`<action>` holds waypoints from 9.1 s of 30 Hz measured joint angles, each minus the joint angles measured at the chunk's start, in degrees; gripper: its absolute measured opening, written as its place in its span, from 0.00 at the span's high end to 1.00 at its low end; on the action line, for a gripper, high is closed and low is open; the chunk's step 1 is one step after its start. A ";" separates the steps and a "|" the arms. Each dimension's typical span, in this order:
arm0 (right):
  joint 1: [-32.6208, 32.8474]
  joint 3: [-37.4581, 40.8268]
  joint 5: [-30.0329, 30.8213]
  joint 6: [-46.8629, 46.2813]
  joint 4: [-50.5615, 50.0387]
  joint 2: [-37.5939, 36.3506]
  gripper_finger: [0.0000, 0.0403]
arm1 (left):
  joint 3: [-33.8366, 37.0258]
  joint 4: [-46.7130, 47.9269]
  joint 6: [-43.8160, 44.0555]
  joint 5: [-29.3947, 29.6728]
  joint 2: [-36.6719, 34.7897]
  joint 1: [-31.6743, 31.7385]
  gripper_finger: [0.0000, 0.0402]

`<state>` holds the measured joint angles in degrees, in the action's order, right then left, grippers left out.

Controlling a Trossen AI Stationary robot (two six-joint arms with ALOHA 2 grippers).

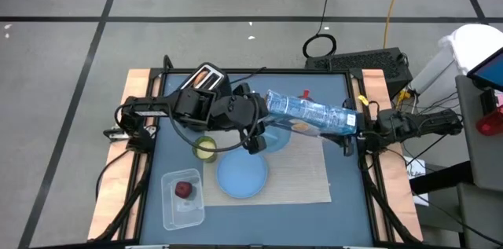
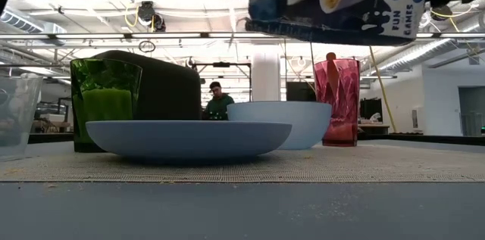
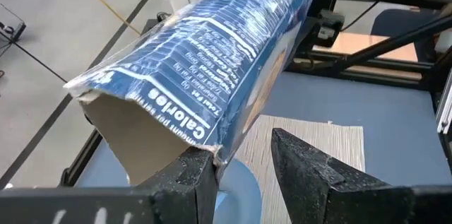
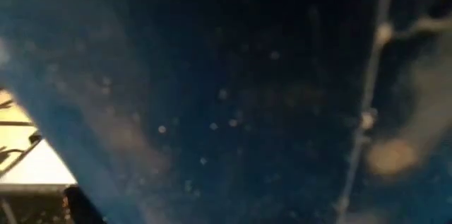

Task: Arrange a breakfast setting
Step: Pour the cereal into the light blue bowl

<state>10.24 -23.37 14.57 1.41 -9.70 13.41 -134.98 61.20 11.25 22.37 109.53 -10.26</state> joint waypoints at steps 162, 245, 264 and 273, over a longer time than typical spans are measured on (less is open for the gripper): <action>0.00 -16.59 -2.35 -8.38 -28.29 5.09 0.31 | 21.81 -7.60 5.42 0.40 -0.95 1.94 0.67; -0.02 -16.53 -2.33 -8.26 -28.68 5.13 0.31 | 21.75 -5.85 11.93 -3.07 -2.59 1.70 0.67; 0.00 -16.53 -2.76 -9.27 -27.62 5.07 0.31 | 21.84 -11.75 9.44 -1.30 -2.59 2.01 0.76; 0.00 -16.53 -2.68 -8.72 -27.84 5.08 0.31 | 21.84 -11.68 8.73 -1.17 -2.59 2.35 0.94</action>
<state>10.24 -39.90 11.90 -7.31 -37.54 18.49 -113.14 49.51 19.97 21.20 106.94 -7.91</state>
